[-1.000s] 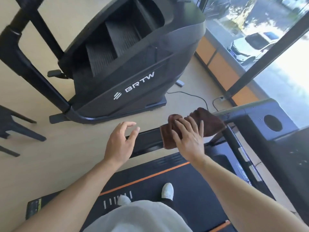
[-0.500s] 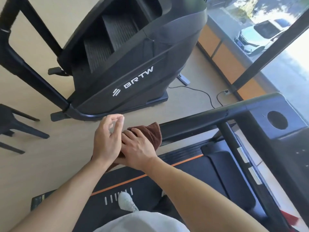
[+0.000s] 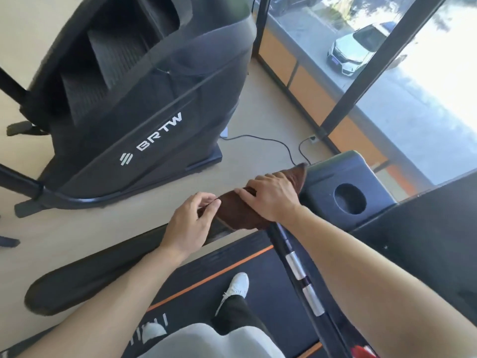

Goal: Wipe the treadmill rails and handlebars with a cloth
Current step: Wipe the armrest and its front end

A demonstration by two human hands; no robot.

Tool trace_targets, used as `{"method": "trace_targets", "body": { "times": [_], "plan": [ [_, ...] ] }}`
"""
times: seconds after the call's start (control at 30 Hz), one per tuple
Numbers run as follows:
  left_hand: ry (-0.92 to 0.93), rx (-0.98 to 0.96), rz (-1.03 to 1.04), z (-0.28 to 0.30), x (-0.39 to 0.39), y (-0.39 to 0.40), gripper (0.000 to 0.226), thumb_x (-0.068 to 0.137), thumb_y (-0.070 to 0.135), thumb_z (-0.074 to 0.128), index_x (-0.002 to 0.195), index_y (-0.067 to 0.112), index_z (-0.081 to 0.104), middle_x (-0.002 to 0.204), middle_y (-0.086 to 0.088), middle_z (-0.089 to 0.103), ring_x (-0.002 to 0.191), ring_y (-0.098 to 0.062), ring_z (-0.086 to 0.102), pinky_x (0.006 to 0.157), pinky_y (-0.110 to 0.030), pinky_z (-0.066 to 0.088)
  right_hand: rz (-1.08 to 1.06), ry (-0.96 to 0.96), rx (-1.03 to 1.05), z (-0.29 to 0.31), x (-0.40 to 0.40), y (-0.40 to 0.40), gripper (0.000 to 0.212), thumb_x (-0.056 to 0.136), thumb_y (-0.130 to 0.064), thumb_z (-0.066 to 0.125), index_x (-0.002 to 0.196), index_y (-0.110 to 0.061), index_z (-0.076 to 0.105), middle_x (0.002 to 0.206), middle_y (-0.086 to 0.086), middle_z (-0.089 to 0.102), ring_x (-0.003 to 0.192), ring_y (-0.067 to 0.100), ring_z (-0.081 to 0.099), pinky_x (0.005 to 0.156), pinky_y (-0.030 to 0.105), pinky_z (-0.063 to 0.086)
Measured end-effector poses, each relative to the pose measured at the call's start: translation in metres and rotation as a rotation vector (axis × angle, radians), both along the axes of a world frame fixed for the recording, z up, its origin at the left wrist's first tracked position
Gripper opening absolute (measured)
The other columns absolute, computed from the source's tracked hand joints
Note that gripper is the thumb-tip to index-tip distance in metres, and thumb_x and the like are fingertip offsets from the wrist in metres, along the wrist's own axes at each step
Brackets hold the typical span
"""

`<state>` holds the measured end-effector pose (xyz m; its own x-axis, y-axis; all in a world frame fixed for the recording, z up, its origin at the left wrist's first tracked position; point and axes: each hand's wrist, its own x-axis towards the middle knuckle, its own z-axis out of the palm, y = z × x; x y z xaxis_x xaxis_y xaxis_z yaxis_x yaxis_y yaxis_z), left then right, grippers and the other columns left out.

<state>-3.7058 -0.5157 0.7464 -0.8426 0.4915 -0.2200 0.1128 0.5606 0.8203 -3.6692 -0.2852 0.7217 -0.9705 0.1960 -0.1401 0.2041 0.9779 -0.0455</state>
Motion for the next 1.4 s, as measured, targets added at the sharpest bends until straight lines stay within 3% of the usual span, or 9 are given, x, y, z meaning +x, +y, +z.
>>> {"method": "trace_targets", "body": {
  "times": [0.17, 0.33, 0.43, 0.57, 0.7, 0.8, 0.97, 1.17, 1.4],
  "plan": [
    [0.009, -0.068, -0.051, 0.000, 0.002, 0.065, 0.034, 0.101, 0.049, 0.047, 0.122, 0.027, 0.061, 0.125, 0.011, 0.063, 0.120, -0.007, 0.054, 0.096, -0.024, 0.042, -0.198, 0.042, 0.014, 0.004, 0.018, 0.110, 0.065, 0.100, -0.072, 0.025, 0.108, -0.030, 0.074, 0.123, -0.003, 0.070, 0.125, 0.023, 0.054, 0.117, 0.040, 0.026],
    [0.044, -0.124, -0.122, -0.003, 0.011, 0.107, 0.035, 0.101, 0.047, 0.049, 0.124, 0.025, 0.062, 0.123, 0.010, 0.062, 0.119, -0.009, 0.054, 0.096, -0.025, 0.041, -0.501, 0.020, -0.067, 0.008, 0.031, 0.188, 0.063, 0.099, -0.068, 0.023, 0.135, -0.034, 0.063, 0.158, -0.004, 0.044, 0.154, 0.025, 0.021, 0.128, 0.046, -0.001],
    [0.059, -0.157, -0.143, -0.002, 0.009, 0.116, 0.035, 0.101, 0.047, 0.049, 0.126, 0.026, 0.060, 0.125, 0.011, 0.060, 0.118, -0.006, 0.051, 0.093, -0.023, 0.038, -0.770, 0.052, -0.139, 0.011, 0.038, 0.212, 0.068, 0.097, -0.069, 0.023, 0.148, -0.033, 0.048, 0.163, -0.001, 0.037, 0.154, 0.028, 0.021, 0.127, 0.053, 0.002],
    [0.085, -0.179, -0.160, -0.005, 0.000, 0.122, 0.032, 0.101, 0.046, 0.050, 0.125, 0.028, 0.061, 0.128, 0.011, 0.061, 0.124, -0.011, 0.052, 0.095, -0.025, 0.037, -0.991, 0.038, -0.198, 0.014, 0.056, 0.209, 0.080, 0.097, -0.074, 0.015, 0.160, -0.026, 0.029, 0.165, 0.007, 0.035, 0.153, 0.030, 0.027, 0.126, 0.054, 0.006],
    [0.080, -0.180, -0.173, -0.010, -0.003, 0.130, 0.029, 0.101, 0.047, 0.050, 0.122, 0.030, 0.060, 0.126, 0.012, 0.061, 0.122, -0.012, 0.054, 0.094, -0.028, 0.041, -1.017, -0.041, -0.117, 0.009, 0.072, 0.159, 0.078, 0.102, -0.067, 0.009, 0.166, -0.024, 0.001, 0.174, 0.004, -0.003, 0.160, 0.029, -0.006, 0.126, 0.054, -0.008],
    [0.092, -0.178, -0.200, -0.012, -0.003, 0.133, 0.028, 0.100, 0.047, 0.050, 0.121, 0.031, 0.060, 0.125, 0.012, 0.062, 0.122, -0.012, 0.054, 0.093, -0.028, 0.041, -0.973, -0.069, -0.141, 0.011, 0.077, 0.115, 0.075, 0.104, -0.061, 0.016, 0.166, -0.023, -0.002, 0.173, 0.002, -0.013, 0.159, 0.028, -0.016, 0.126, 0.052, -0.011],
    [0.101, -0.198, -0.266, -0.014, -0.008, 0.138, 0.032, 0.100, 0.048, 0.050, 0.124, 0.029, 0.059, 0.129, 0.008, 0.062, 0.125, -0.016, 0.054, 0.096, -0.032, 0.042, -0.811, -0.061, -0.306, 0.031, 0.082, 0.057, 0.075, 0.099, -0.037, 0.034, 0.166, -0.021, 0.002, 0.174, 0.001, -0.007, 0.158, 0.025, 0.010, 0.127, 0.044, 0.013],
    [0.198, -0.280, -0.357, -0.019, -0.012, 0.160, 0.047, 0.099, 0.058, 0.041, 0.136, 0.029, 0.049, 0.137, 0.006, 0.059, 0.125, -0.021, 0.055, 0.102, -0.042, 0.045, -0.857, -0.250, -0.194, 0.042, 0.107, 0.061, 0.073, 0.100, -0.036, 0.035, 0.163, -0.004, 0.014, 0.167, 0.014, 0.027, 0.154, 0.030, 0.024, 0.129, 0.040, 0.005],
    [0.243, -0.279, -0.346, -0.025, -0.019, 0.155, 0.053, 0.100, 0.062, 0.033, 0.138, 0.027, 0.047, 0.137, 0.006, 0.059, 0.125, -0.021, 0.055, 0.102, -0.042, 0.045, -0.815, -0.235, -0.337, 0.047, 0.101, 0.085, 0.066, 0.092, -0.031, 0.045, 0.155, -0.011, 0.036, 0.161, 0.010, 0.041, 0.150, 0.029, 0.032, 0.128, 0.037, 0.006]
  ]
}}
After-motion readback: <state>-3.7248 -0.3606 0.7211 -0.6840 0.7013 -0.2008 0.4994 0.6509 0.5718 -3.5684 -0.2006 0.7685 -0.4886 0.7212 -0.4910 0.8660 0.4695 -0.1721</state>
